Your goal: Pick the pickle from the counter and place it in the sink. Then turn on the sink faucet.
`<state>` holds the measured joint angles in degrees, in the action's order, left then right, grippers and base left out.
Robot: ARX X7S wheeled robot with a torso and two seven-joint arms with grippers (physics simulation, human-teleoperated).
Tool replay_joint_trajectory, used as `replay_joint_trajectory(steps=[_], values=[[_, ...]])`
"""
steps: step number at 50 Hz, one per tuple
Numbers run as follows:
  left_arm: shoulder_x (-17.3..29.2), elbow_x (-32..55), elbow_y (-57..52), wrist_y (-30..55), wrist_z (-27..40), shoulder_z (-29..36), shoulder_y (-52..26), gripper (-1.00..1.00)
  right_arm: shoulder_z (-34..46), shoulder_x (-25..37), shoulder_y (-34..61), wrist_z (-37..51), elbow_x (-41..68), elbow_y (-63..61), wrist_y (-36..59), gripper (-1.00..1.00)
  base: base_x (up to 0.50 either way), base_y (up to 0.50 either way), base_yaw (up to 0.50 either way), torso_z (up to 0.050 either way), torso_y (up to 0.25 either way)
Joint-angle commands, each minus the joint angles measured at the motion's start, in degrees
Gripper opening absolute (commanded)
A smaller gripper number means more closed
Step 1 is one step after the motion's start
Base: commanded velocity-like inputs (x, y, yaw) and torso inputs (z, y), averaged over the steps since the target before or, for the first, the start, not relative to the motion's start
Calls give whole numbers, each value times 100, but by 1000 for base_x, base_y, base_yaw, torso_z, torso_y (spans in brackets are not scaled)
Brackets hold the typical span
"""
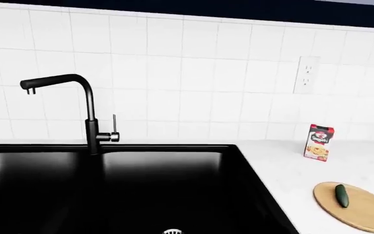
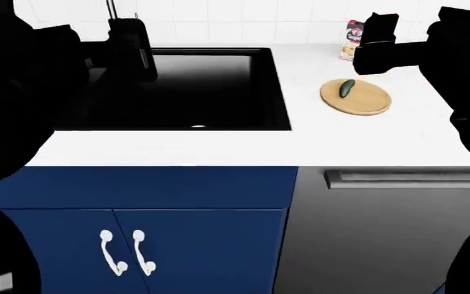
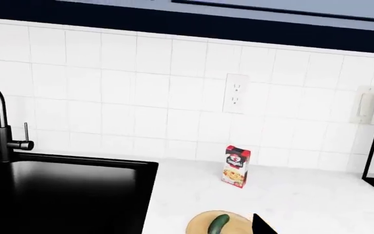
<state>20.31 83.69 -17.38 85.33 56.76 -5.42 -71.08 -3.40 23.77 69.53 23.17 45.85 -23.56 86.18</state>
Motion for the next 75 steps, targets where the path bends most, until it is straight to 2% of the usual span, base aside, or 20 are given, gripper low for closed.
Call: replay_joint_trajectory(steps=[1, 20, 22, 36, 47, 75], values=[[154, 139, 89, -160, 118, 84, -90, 100, -13, 52, 122, 301, 268, 288, 35, 100, 0, 0, 0, 50, 0], [355, 343, 48, -314, 257, 128, -51, 100, 99, 109, 186, 434, 499, 265, -55, 100, 500, 0, 0, 50, 0], [406, 165, -85, -411, 152, 145, -20, 100, 104, 122, 167, 441, 521, 262, -73, 100, 500, 0, 0, 44, 0], [447, 161, -46, -492, 172, 331, -45, 100, 151, 172, 259, 540, 632, 341, -103, 100, 500, 0, 0, 0, 0], [530, 349, 134, -427, 373, 467, -386, 100, 283, 179, 584, 625, 742, 490, -21, 100, 500, 0, 0, 0, 0], [691, 400, 73, -639, 359, 639, -265, 100, 451, 314, 439, 702, 970, 522, -250, 100, 500, 0, 0, 0, 1]])
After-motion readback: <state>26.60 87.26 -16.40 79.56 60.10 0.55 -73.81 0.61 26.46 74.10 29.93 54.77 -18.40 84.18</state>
